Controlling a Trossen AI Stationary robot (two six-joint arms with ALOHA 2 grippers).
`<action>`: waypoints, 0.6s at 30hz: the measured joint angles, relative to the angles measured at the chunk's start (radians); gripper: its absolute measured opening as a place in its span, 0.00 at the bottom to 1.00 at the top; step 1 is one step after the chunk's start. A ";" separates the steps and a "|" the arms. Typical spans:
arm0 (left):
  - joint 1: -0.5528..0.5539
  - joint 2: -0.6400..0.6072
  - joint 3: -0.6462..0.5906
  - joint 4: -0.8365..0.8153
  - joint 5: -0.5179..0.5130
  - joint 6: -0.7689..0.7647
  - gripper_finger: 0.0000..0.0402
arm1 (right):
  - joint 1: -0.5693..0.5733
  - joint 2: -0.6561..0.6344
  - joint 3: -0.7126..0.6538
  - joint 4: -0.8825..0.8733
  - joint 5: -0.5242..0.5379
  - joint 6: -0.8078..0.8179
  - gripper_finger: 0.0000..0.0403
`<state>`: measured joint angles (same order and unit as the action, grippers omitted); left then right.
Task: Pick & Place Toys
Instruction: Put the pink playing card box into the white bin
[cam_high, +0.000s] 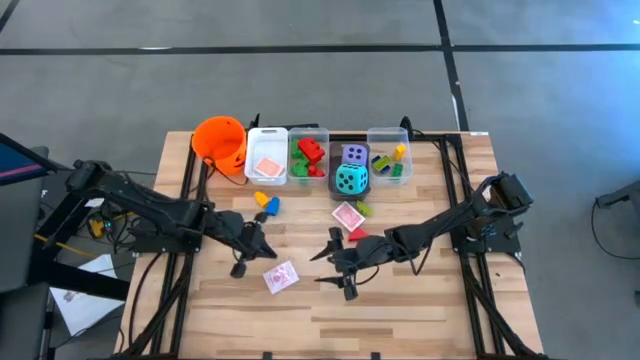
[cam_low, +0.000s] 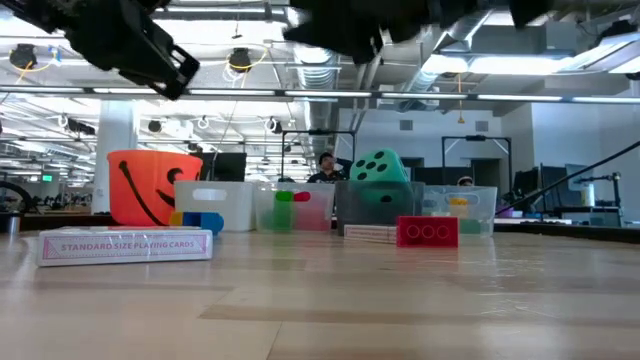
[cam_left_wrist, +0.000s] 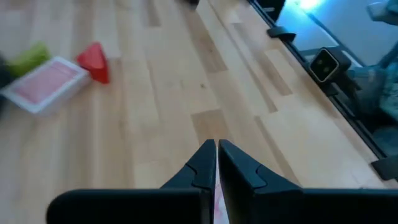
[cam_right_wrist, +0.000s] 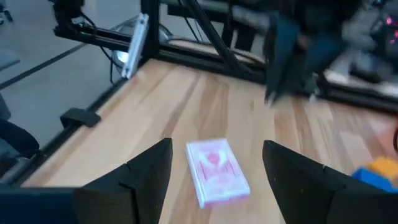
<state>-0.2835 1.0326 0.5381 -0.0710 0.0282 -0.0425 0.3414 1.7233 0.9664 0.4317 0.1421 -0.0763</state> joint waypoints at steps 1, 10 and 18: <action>-0.005 -0.023 0.000 -0.017 -0.016 0.000 0.03 | -0.005 0.000 -0.023 0.021 0.000 0.014 0.61; -0.017 -0.111 0.000 -0.024 -0.032 -0.044 0.02 | -0.075 0.000 -0.231 0.351 -0.015 0.069 0.61; -0.017 -0.061 0.000 -0.030 -0.038 -0.075 0.02 | -0.154 0.000 -0.252 0.392 -0.129 0.025 0.61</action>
<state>-0.3004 0.9719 0.5383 -0.1006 -0.0101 -0.1173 0.1875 1.7236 0.7143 0.8238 0.0135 -0.0517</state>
